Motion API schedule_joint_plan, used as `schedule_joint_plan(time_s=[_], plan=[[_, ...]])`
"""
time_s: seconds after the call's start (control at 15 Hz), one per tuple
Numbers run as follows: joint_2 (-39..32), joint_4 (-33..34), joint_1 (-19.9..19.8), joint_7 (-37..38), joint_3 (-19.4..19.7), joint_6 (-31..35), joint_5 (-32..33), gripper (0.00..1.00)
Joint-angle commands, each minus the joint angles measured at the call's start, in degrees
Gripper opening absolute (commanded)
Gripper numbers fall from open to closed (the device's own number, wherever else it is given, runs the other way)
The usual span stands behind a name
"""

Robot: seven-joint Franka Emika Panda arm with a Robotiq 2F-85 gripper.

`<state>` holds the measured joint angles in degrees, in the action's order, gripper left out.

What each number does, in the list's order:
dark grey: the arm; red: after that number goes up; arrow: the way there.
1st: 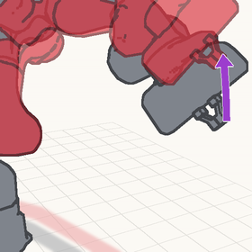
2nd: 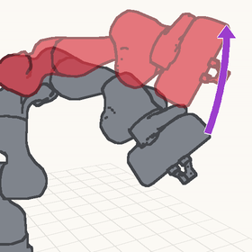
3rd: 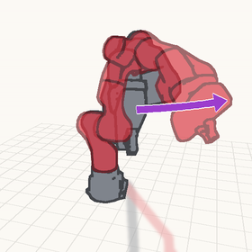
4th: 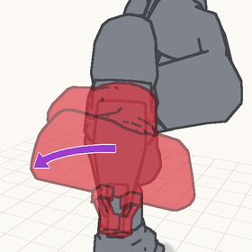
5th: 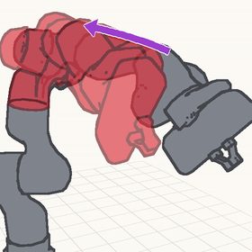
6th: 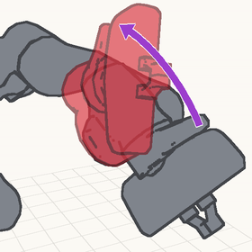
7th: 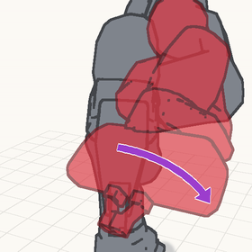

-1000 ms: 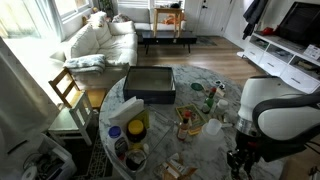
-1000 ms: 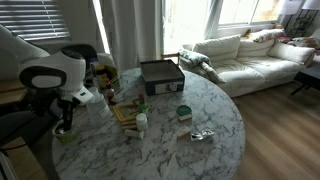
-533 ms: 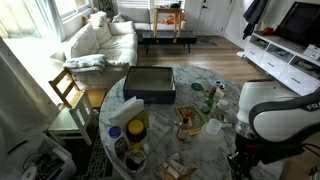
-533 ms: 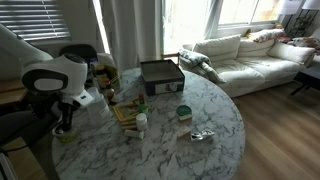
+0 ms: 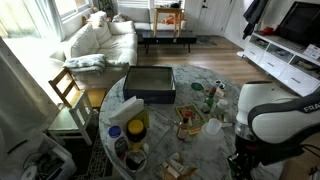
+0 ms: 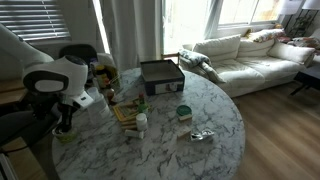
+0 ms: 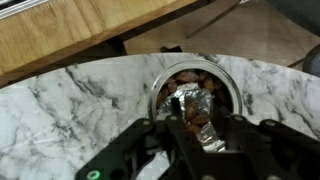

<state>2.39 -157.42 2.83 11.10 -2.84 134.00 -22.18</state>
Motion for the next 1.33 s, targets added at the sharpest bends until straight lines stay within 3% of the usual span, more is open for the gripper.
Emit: schedule_joint_plan(time_s=[0.0,0.13,0.27,0.33,0.4,0.67,1.13,1.27], plan=[[-1.7,0.1,0.4,-0.1,-0.4,2.5,0.0,0.24],[-2.2,0.1,0.5,-0.1,-0.5,3.4,0.0,0.13],[-2.6,0.1,0.5,-0.1,-0.5,4.0,0.0,0.13],[-2.7,0.1,0.5,-0.2,-0.5,4.0,-0.1,0.04],[-2.5,0.1,0.5,-0.3,-0.5,4.0,-0.2,0.07],[-1.1,0.3,0.4,-0.6,-0.4,2.7,-0.4,0.0],[1.4,-0.4,0.7,-0.2,-0.6,1.6,0.2,0.0],[1.2,-0.3,0.8,-0.3,-0.6,1.3,0.4,0.28]])
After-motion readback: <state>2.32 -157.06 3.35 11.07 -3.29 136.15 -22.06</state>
